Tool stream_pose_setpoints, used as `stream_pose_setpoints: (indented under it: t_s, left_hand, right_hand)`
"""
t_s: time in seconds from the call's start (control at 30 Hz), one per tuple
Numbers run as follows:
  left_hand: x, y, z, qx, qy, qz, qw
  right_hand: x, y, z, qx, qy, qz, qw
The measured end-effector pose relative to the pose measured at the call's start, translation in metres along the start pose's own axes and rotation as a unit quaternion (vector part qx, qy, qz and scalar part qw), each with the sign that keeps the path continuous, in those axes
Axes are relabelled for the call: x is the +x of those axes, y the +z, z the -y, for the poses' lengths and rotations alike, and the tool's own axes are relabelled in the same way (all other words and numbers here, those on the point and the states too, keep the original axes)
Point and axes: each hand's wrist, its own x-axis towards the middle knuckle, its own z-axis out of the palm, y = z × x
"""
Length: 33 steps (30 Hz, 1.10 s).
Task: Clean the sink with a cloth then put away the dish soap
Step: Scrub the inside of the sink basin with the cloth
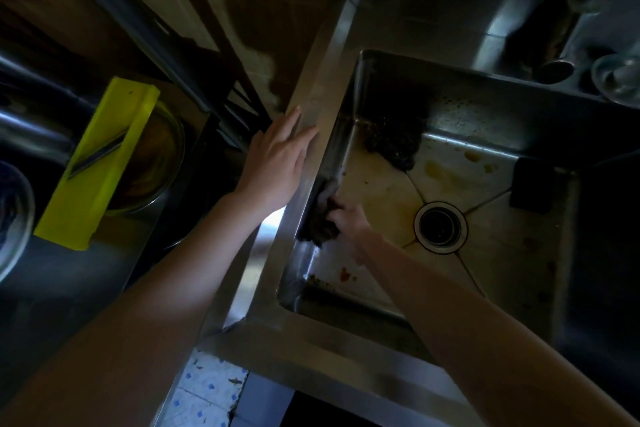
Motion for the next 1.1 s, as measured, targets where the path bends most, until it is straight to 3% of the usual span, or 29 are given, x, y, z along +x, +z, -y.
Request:
stream_pose_setpoints:
  t_s: [0.2, 0.37, 0.6, 1.1]
  left_hand:
    - [0.009, 0.003, -0.01, 0.013, -0.002, 0.017, 1.0]
    - [0.02, 0.002, -0.013, 0.029, -0.003, 0.027, 0.999]
    - [0.037, 0.0, -0.01, 0.056, -0.011, 0.024, 0.998]
    - [0.049, 0.0, 0.003, 0.054, -0.018, 0.055, 0.997]
  right_hand:
    - [-0.036, -0.001, -0.032, -0.046, 0.051, 0.066, 0.995]
    - [-0.047, -0.003, -0.044, -0.113, 0.034, 0.094, 0.989]
    - [-0.021, -0.006, -0.001, -0.081, -0.081, 0.055, 0.992]
    - [0.052, -0.015, 0.134, 0.036, -0.194, -0.029, 0.98]
